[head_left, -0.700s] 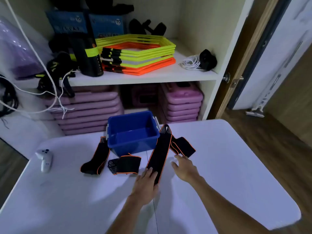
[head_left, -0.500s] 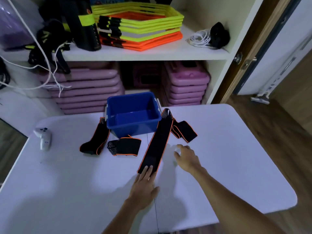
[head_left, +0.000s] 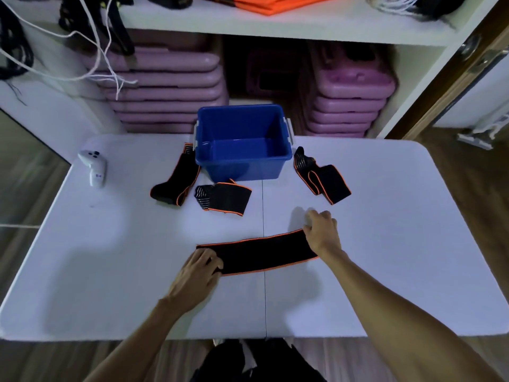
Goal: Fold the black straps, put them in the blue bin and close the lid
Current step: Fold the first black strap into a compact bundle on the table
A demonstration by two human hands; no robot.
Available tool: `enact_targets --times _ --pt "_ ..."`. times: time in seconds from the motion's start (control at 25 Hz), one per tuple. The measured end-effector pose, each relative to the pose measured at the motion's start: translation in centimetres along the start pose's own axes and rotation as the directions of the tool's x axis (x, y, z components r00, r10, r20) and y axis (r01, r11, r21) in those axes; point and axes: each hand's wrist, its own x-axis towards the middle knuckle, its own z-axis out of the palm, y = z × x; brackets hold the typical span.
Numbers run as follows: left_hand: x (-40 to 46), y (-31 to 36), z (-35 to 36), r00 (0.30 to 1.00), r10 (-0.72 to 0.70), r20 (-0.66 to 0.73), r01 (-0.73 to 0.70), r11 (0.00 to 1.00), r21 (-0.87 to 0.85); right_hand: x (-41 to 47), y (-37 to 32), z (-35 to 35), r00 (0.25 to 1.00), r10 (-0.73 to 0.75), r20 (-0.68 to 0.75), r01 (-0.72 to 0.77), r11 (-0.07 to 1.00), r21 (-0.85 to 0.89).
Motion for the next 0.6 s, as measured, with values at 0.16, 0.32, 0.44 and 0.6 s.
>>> enact_targets --times 0.16,0.32,0.44,0.6 --pt "0.0 -1.8 -0.4 0.994 -0.092 -0.06 0.091 0.996 -0.013 -0.4 2.6 0.0 0.994 -0.106 0.0 0.105 0.983 0.151" --pt "0.4 -2.4 -0.7 0.995 -0.081 -0.057 0.081 0.997 0.0 0.2 5.4 -0.6 0.995 0.024 -0.092 -0.005 0.979 0.205" --pt "0.9 -1.8 -0.9 0.995 -0.068 -0.074 0.07 0.997 0.016 0.6 5.0 -1.1 0.997 -0.004 -0.079 0.026 0.959 0.281" --pt "3.4 0.2 -1.6 0.989 -0.049 -0.141 0.05 0.999 -0.002 2.6 4.5 -3.9 0.989 -0.141 -0.05 0.149 0.888 0.436"
